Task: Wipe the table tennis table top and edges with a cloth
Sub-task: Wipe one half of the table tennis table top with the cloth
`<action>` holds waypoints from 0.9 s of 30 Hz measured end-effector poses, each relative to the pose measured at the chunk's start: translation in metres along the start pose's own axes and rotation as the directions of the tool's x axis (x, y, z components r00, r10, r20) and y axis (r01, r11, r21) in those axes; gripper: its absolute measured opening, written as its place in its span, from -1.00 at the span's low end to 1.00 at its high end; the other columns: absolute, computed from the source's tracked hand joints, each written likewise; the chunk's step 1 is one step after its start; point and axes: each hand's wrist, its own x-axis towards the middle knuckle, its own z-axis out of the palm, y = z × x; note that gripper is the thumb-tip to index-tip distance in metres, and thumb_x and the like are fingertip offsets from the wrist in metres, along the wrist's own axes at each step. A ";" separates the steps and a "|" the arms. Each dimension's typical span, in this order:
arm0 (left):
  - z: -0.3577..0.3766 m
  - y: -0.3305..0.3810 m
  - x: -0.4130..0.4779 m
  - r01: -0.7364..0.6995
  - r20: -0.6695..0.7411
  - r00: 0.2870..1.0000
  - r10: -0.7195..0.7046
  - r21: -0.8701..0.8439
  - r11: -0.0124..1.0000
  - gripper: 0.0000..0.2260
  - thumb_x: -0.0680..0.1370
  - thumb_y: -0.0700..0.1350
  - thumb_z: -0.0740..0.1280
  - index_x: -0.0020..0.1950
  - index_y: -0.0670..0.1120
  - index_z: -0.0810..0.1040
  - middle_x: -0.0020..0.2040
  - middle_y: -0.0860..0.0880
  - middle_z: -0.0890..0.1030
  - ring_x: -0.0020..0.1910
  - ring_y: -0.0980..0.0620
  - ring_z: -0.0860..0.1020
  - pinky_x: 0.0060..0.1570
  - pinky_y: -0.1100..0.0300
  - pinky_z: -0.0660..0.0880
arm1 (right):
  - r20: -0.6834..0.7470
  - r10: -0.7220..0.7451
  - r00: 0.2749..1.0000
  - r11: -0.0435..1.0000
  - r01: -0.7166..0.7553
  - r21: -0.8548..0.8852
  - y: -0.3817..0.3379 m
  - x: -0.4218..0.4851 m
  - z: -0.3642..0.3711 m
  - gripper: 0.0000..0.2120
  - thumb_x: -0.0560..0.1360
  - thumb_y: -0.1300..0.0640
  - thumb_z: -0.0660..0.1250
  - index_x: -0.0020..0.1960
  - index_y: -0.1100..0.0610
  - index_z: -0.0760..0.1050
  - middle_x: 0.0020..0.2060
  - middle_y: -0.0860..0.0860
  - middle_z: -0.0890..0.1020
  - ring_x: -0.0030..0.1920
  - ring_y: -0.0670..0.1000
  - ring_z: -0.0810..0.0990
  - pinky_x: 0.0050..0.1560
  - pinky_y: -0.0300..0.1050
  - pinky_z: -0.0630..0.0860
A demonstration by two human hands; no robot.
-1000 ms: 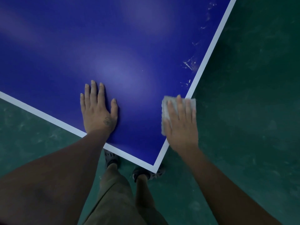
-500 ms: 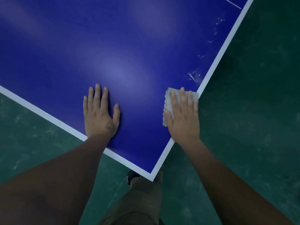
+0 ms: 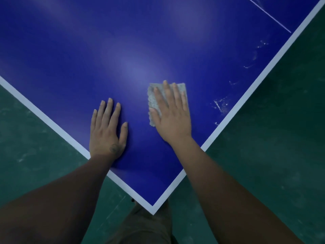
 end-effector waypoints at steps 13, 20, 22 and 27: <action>-0.004 0.003 0.002 0.012 0.029 1.000 -0.011 -0.031 0.999 -0.42 0.72 0.04 0.18 0.72 -0.14 0.26 0.75 -0.10 0.18 0.76 -0.12 0.07 0.70 -0.25 0.06 | -0.004 0.277 0.961 0.961 -0.277 -0.010 0.051 -0.031 -0.010 -0.35 0.76 -0.20 -0.01 0.76 0.06 0.00 0.73 0.17 -0.01 0.72 0.26 -0.05 0.68 0.34 -0.07; -0.003 0.003 0.002 0.009 0.018 1.000 -0.008 -0.043 0.999 -0.42 0.72 0.03 0.20 0.72 -0.14 0.27 0.75 -0.11 0.20 0.76 -0.13 0.08 0.69 -0.25 0.07 | 0.036 -0.027 0.999 0.999 0.028 -0.018 0.055 -0.011 -0.009 -0.37 0.77 -0.23 -0.04 0.76 -0.01 -0.03 0.75 0.07 -0.05 0.74 0.15 -0.10 0.69 0.27 -0.02; -0.005 0.004 0.003 0.014 0.018 1.000 -0.013 -0.050 0.999 -0.42 0.72 0.03 0.20 0.72 -0.13 0.27 0.75 -0.10 0.20 0.76 -0.12 0.08 0.70 -0.24 0.06 | 0.022 0.071 0.997 0.997 -0.071 -0.004 0.091 -0.030 -0.014 -0.37 0.77 -0.21 0.02 0.76 -0.01 -0.01 0.75 0.07 -0.03 0.73 0.16 -0.08 0.68 0.30 0.00; -0.007 0.005 0.003 0.018 0.025 1.000 -0.017 -0.041 0.999 -0.42 0.72 0.04 0.20 0.73 -0.12 0.25 0.75 -0.09 0.18 0.76 -0.11 0.06 0.70 -0.24 0.06 | 0.040 0.350 0.936 0.936 -0.348 -0.042 0.132 -0.065 -0.020 -0.35 0.76 -0.21 -0.06 0.76 0.03 -0.10 0.74 0.15 -0.11 0.73 0.23 -0.14 0.67 0.35 -0.03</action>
